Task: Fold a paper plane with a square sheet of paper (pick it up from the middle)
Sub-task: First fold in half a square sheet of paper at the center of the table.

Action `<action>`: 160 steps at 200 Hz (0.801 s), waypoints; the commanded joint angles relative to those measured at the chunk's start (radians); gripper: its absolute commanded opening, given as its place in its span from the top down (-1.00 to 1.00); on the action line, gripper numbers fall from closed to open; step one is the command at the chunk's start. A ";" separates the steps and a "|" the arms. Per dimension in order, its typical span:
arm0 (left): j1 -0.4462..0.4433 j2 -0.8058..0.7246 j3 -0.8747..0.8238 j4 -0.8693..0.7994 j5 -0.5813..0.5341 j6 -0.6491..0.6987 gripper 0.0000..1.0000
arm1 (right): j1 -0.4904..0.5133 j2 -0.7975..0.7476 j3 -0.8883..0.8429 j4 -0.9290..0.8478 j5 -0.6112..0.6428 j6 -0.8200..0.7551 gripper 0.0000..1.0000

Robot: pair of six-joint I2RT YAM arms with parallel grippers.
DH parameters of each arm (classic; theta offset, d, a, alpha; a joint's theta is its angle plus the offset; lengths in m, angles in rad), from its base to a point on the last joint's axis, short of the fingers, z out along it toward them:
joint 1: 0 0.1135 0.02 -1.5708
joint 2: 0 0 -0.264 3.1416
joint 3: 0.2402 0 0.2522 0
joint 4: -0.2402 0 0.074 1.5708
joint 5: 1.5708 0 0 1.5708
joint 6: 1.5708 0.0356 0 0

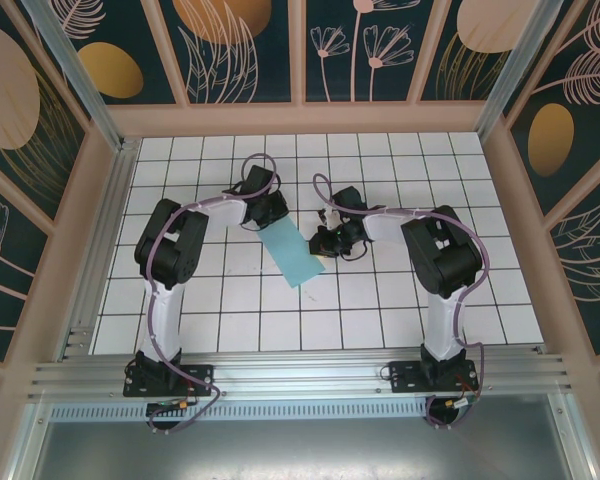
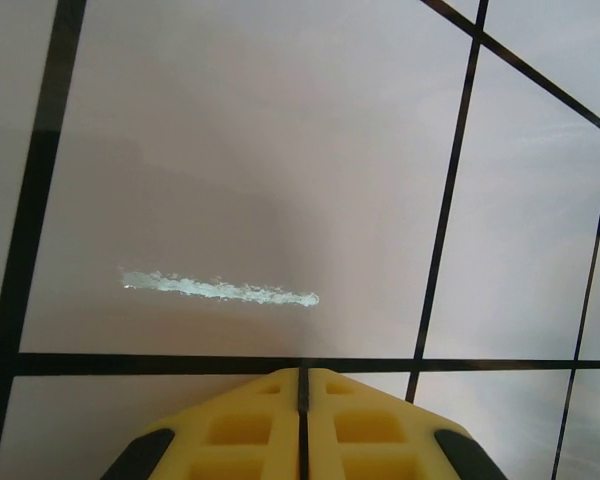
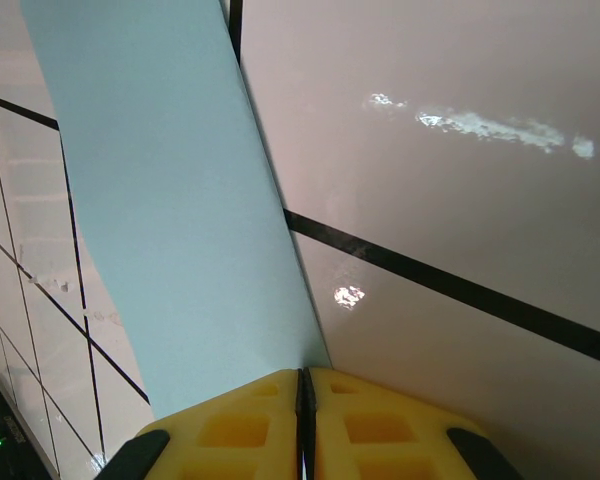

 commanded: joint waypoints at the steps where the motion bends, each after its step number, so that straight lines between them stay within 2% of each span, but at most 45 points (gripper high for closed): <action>1: 0.046 0.025 0.055 -0.068 -0.109 0.045 0.81 | 0.022 0.048 -0.064 -0.171 0.094 -0.018 0.73; 32: 0.046 -0.114 0.012 -0.055 -0.089 0.071 0.78 | 0.028 -0.033 -0.031 -0.098 0.002 0.007 0.71; 55: 0.046 -0.281 -0.140 -0.008 -0.082 0.070 0.74 | 0.032 -0.101 0.017 -0.072 -0.011 0.041 0.66; 94: 0.038 -0.488 -0.467 0.218 0.115 -0.018 0.67 | 0.035 -0.122 0.091 -0.053 -0.002 0.045 0.60; 109: 0.017 -0.507 -0.531 0.268 0.160 -0.032 0.67 | 0.036 -0.069 0.142 -0.062 -0.004 0.039 0.60; 146: -0.036 -0.445 -0.543 0.276 0.140 -0.055 0.70 | 0.054 0.100 0.312 -0.052 0.011 0.063 0.64; 160: -0.045 -0.375 -0.522 0.262 0.118 -0.071 0.74 | 0.055 0.155 0.377 -0.058 0.007 0.066 0.66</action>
